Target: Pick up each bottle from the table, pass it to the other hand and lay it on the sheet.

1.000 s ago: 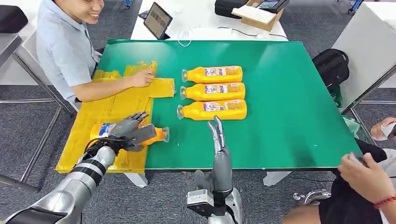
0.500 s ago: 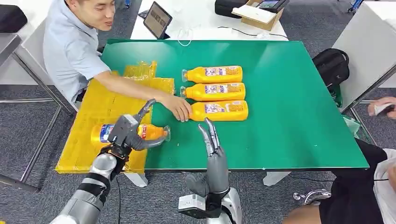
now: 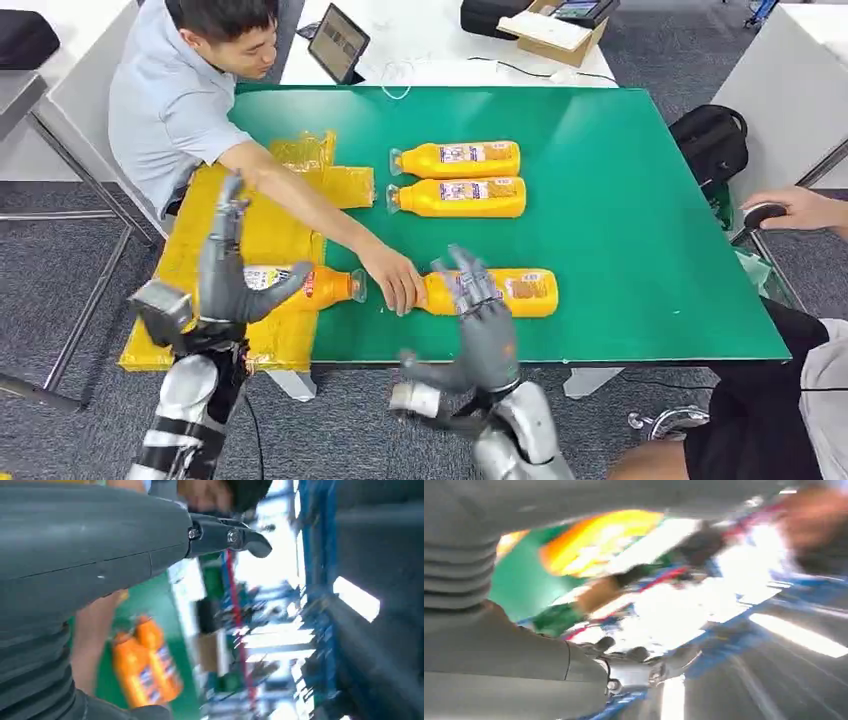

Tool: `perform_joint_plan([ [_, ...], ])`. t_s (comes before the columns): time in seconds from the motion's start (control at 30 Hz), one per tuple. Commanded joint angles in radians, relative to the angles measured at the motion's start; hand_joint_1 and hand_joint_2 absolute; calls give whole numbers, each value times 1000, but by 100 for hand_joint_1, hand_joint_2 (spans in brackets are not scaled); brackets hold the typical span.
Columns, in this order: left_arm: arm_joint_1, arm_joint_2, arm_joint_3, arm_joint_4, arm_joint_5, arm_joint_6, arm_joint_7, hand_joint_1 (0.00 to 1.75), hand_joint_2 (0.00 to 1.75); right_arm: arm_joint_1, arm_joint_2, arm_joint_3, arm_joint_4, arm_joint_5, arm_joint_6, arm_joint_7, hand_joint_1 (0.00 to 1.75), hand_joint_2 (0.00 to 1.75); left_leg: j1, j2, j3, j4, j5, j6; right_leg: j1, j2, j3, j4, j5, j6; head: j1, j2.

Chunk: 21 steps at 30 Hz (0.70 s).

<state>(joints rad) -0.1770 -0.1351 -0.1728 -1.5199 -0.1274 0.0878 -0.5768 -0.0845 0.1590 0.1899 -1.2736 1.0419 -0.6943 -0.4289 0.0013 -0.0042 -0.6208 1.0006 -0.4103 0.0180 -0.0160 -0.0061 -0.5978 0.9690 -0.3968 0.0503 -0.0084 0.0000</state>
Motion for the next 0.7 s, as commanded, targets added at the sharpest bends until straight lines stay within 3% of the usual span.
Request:
perform_joint_plan([
  [0.03, 154, -16, -6, -198, -36, 116, 4, 0, 175, -149, -140, -63, 319, 125, 83, 229, 0, 175, 0, 4, 6, -1, -3, -1, 0, 4, 5, -1, -1, -2, 0, 0],
  [0.23, 149, -13, -7, -191, -60, 136, 4, 0, 175, -150, -139, -53, 333, 139, 98, 252, 0, 175, 0, 2, 5, 0, -3, -1, 0, 2, 4, 0, -2, -2, 0, 0],
  [0.43, 153, -8, -25, -183, -85, 145, 18, 0, 175, -166, -157, -47, 377, 187, 148, 345, 0, 175, 1, 1, 4, 0, -2, 0, 1, 1, 3, 0, -1, -1, 0, 0],
  [0.53, 150, -5, -41, -167, -144, 172, 12, 0, 175, -191, -186, -54, 428, 303, 74, 430, 0, 175, 0, 1, 3, -1, -1, 0, 1, 0, 2, -1, -1, -1, 0, 0],
  [0.7, 152, -2, -73, -121, -147, 158, 18, 0, 175, -251, -213, -122, 519, 309, 7, 424, 0, 175, 0, 0, 5, -1, -2, 0, 0, 0, 4, -1, -1, -1, 0, 0],
])
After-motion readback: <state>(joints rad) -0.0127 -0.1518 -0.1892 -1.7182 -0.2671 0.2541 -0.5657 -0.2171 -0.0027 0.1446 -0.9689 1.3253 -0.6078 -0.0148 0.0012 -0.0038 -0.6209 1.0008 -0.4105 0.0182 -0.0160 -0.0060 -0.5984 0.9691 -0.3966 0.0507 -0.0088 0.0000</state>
